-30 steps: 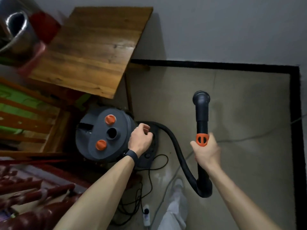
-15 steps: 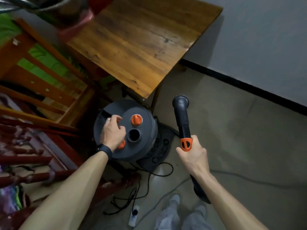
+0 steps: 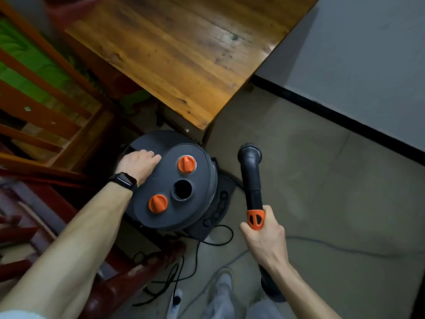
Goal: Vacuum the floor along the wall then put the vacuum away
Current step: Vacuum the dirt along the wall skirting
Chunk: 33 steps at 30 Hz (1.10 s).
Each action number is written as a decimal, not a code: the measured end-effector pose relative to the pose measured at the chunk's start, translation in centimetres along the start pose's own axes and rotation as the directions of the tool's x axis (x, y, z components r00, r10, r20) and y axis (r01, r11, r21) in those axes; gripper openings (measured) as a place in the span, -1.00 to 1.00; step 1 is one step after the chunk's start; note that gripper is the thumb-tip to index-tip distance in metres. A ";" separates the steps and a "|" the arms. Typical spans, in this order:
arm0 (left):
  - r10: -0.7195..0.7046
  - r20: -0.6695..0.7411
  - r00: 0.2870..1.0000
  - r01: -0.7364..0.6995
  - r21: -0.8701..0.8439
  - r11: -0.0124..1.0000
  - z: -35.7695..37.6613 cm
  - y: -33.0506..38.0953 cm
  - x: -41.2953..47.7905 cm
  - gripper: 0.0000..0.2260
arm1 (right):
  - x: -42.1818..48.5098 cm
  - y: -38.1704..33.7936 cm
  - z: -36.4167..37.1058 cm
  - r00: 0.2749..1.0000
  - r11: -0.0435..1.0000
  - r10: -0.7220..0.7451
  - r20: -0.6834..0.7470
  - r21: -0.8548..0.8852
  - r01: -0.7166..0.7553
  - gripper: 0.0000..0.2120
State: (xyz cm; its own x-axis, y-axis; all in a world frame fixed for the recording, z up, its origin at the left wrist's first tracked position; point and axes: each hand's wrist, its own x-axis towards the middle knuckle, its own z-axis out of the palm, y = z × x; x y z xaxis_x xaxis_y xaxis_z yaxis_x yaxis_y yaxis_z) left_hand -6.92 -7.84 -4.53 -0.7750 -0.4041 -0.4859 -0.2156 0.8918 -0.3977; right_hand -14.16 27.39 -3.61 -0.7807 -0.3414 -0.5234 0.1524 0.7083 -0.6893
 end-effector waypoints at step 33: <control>0.522 0.199 0.829 -0.545 0.086 0.834 -9.0 15.0 0.4 -0.72 | -6.2 9.0 -10.0 0.935 0.988 0.137 -0.327 0.113 -0.106 -0.76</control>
State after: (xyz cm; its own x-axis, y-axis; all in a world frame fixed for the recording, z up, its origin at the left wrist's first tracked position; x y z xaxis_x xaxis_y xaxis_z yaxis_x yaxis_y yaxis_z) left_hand -15.81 7.19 -3.67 -0.6370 0.0900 -0.7656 0.2939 0.9465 -0.1333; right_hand -14.01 42.10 -1.59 -0.9071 -0.0200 -0.4205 0.3017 0.6657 -0.6825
